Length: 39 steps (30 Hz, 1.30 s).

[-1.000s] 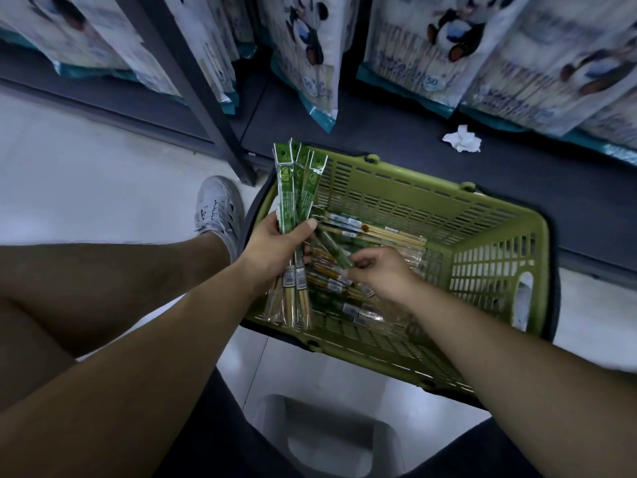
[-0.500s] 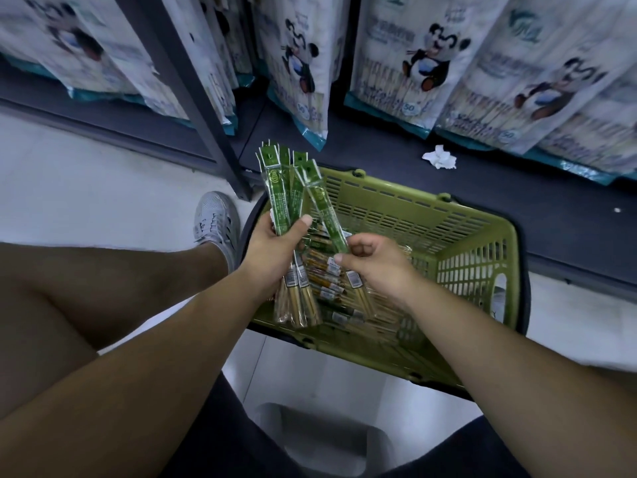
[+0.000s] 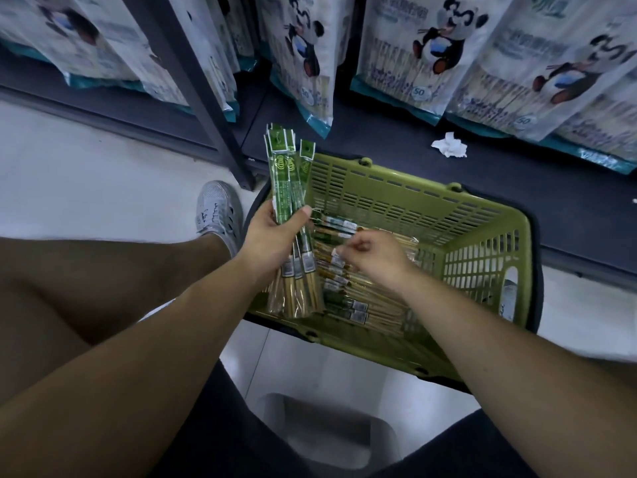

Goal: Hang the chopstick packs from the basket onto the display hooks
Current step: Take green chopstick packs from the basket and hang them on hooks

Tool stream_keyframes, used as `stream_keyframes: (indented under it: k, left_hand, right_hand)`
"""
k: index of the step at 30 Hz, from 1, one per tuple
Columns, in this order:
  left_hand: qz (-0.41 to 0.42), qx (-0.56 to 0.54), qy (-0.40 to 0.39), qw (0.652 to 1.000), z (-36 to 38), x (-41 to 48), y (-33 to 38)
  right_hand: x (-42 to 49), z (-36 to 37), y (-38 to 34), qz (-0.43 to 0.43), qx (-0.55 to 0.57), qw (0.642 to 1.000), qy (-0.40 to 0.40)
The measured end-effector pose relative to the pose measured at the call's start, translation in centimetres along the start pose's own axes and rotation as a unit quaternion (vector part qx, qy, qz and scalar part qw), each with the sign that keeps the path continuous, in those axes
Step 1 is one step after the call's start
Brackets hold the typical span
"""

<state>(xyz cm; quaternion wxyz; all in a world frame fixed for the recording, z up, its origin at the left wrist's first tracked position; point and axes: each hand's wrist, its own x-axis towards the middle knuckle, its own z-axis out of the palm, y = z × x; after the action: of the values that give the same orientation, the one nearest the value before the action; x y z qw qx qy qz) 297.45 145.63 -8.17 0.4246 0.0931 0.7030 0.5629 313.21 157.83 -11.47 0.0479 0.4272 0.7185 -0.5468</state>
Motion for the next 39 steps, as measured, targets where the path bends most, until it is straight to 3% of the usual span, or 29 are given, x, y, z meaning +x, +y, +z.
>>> stream_keyframes:
  k: [3, 6, 11, 17, 29, 39]
  left_hand:
    - [-0.01, -0.004, -0.002, 1.0, -1.0, 0.5, -0.5]
    - [-0.017, -0.006, -0.008, 1.0, -1.1, 0.6, -0.8]
    - [-0.028, -0.02, -0.022, 0.999, -1.2, 0.7, -1.2]
    - [-0.039, -0.03, -0.018, 0.999, -1.1, 1.0, -1.2]
    - [-0.043, -0.048, -0.023, 0.998, -1.2, 0.8, -1.4]
    - [-0.043, -0.046, -0.023, 0.998, -1.2, 1.0, -1.6]
  right_hand:
    - [1.1, 0.3, 4.7, 0.034, -0.162, 0.985, -0.047]
    - [1.4, 1.9, 8.0, 0.043, -0.246, 0.962, -0.111]
    - [1.8, 5.0, 10.4, -0.011, -0.378, 0.923, -0.069]
    - [2.1, 5.3, 11.2, 0.01, -0.357, 0.932, -0.052]
    - [2.1, 4.8, 10.7, -0.037, -0.387, 0.917, -0.084]
    - [2.3, 4.6, 10.9, -0.005, -0.385, 0.915, -0.121]
